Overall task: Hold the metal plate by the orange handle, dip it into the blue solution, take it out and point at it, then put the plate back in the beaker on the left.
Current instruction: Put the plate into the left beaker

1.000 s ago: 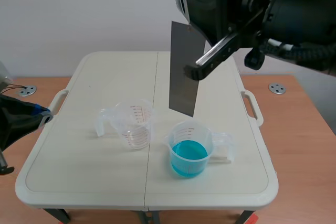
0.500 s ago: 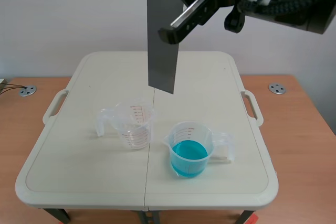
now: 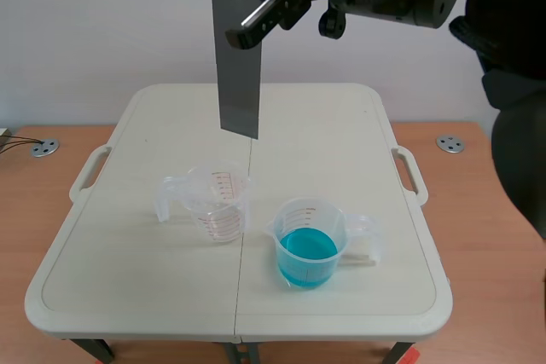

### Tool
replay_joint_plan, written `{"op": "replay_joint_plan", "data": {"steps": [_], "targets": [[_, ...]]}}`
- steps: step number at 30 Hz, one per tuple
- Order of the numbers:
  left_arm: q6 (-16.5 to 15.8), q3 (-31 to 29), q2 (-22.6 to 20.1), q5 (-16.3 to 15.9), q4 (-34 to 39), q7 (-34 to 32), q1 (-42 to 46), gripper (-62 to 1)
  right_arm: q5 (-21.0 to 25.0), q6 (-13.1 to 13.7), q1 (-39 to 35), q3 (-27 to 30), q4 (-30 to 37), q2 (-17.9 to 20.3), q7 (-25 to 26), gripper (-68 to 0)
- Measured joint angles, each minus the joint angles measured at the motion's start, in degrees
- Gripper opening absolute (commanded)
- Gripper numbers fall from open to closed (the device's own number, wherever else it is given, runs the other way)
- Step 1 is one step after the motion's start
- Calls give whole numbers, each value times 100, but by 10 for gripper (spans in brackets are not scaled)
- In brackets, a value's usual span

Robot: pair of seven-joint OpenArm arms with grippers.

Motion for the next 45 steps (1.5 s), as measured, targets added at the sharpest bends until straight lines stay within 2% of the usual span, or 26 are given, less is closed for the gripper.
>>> {"op": "replay_joint_plan", "data": {"steps": [8, 11, 16, 20, 26, 38, 45], "targets": [[-2, 0, 39, 48, -374, 22, 348, -590, 20, 0, 398, -190, -780, -2, 166, -660], [0, 0, 205, 177, -507, 44, 354, -590, 17, -2, 501, -249, -1034, 0, 245, -660], [-2, 0, 365, 190, -538, 81, 354, -590, 20, -4, 560, -251, -1370, -15, 501, -660], [0, 0, 361, 190, -529, 81, 339, -590, 17, 2, 560, -262, -1569, -76, 496, -660], [-2, 0, 348, 190, -527, 81, 339, -591, 4, 4, 557, -629, -1753, -160, 498, -660], [-33, 0, 348, 190, -527, 81, 337, -590, -70, 2, 560, -627, -2238, -505, 522, -660], [-50, 0, 348, 190, -527, 81, 328, -591, -92, 2, 560, -627, -2450, -511, 538, -660]]}}
